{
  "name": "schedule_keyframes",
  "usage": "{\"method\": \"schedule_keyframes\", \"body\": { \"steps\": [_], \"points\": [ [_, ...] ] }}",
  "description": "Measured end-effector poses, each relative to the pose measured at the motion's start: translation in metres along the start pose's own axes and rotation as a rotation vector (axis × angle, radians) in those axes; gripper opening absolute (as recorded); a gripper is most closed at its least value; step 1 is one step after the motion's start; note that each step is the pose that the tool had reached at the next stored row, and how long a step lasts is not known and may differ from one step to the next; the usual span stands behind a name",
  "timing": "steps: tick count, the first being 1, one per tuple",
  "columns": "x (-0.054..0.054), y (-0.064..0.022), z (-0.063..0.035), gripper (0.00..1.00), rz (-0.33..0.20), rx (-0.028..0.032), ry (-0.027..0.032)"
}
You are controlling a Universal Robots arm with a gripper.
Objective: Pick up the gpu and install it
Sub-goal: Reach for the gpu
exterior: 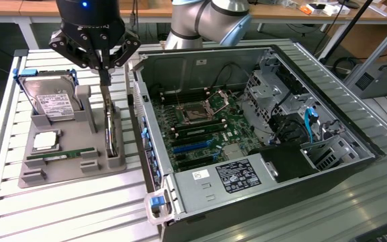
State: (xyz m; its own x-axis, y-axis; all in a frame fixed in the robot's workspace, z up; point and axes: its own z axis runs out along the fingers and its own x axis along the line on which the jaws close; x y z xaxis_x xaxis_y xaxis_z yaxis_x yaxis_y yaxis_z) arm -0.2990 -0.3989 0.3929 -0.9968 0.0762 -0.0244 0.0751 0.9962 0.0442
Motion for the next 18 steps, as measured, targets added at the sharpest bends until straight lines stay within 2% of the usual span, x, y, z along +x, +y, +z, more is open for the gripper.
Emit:
{"method": "schedule_keyframes", "body": {
  "steps": [18],
  "points": [
    [0.020, -0.0015, -0.0004, 0.11, 0.000, -0.0001, -0.0001]
  ]
}}
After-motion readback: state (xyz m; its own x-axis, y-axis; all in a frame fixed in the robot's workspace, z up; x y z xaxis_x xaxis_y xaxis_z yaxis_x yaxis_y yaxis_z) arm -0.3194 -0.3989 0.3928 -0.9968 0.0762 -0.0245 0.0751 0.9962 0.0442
